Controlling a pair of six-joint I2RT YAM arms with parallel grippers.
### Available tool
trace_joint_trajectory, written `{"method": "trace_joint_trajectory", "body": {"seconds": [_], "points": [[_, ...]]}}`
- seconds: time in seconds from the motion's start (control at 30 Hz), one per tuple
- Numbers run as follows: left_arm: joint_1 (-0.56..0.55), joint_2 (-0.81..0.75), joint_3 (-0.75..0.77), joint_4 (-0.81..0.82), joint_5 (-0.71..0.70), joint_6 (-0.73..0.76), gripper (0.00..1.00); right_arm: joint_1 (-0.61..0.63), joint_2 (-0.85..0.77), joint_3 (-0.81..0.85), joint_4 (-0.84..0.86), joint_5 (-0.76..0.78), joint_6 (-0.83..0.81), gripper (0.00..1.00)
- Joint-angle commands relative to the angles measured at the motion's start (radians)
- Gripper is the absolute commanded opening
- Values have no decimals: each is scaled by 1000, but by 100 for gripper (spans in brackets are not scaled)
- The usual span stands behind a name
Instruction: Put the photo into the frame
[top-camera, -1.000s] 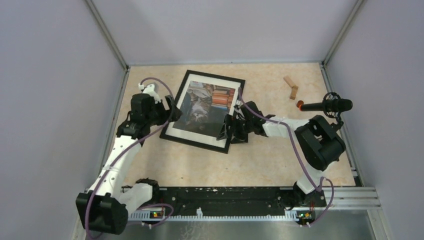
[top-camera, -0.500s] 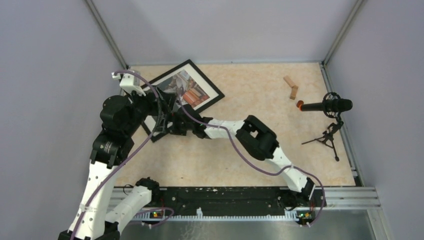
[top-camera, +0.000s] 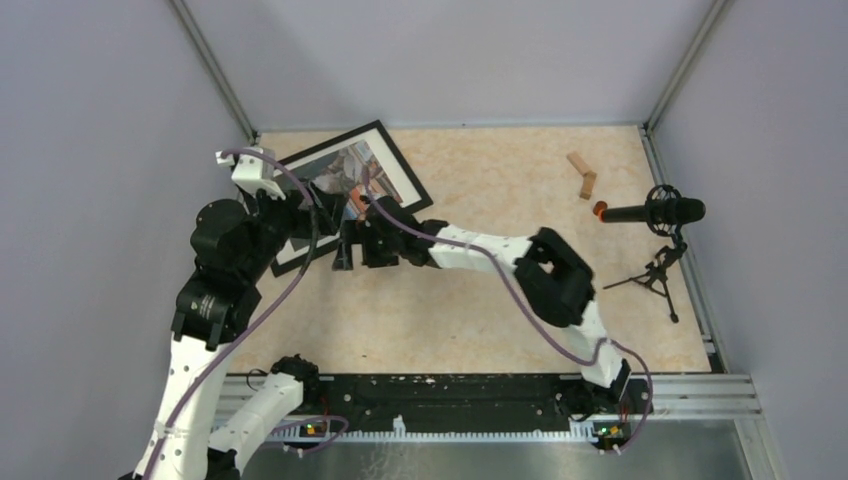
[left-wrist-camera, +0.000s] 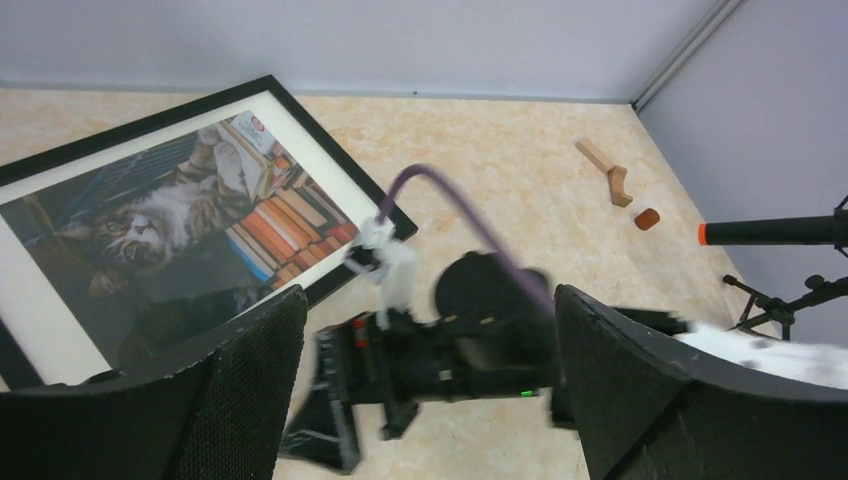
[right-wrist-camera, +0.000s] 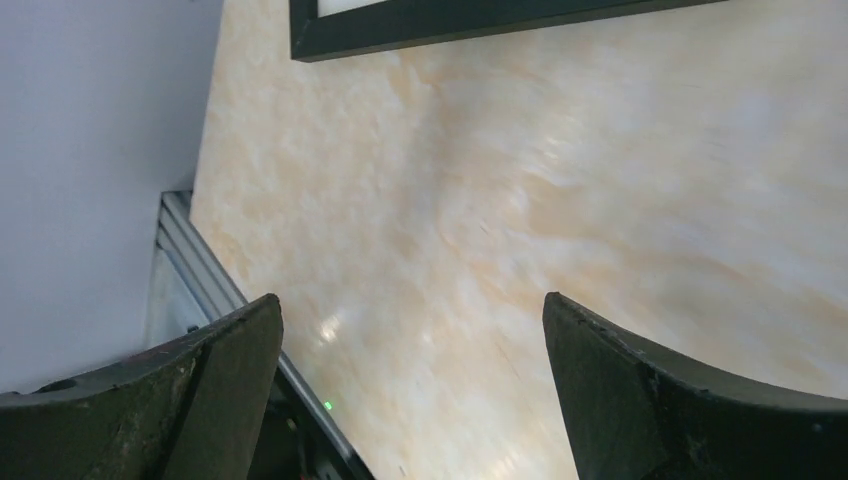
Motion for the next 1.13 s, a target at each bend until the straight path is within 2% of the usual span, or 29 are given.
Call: {"method": "trace_joint_trajectory", "body": {"seconds": [0.0,0.13,0.23,0.33,0.53,0.83,1.1], "points": [[-3,-4,53,90,51,11,97,-68,-420,-172,-198,113,-224,99],[-2,6,65,186,104,-8,99,-99,-734,-287,-369,285,-404,99],[-2,20,70,257,148,-33,99,-110,-931,-257,-528,423,-475,99],[-3,34,74,320,190,-76,99,-112,-1073,-193,-630,495,-519,99],[-3,32,98,429,235,-144,99,-112,-1314,-128,-658,553,-585,99],[-2,-19,122,418,138,-136,99,-112,-1543,-86,-590,609,-663,99],[-2,-5,127,402,125,-147,99,-112,-1607,-119,-562,647,-708,99]]}}
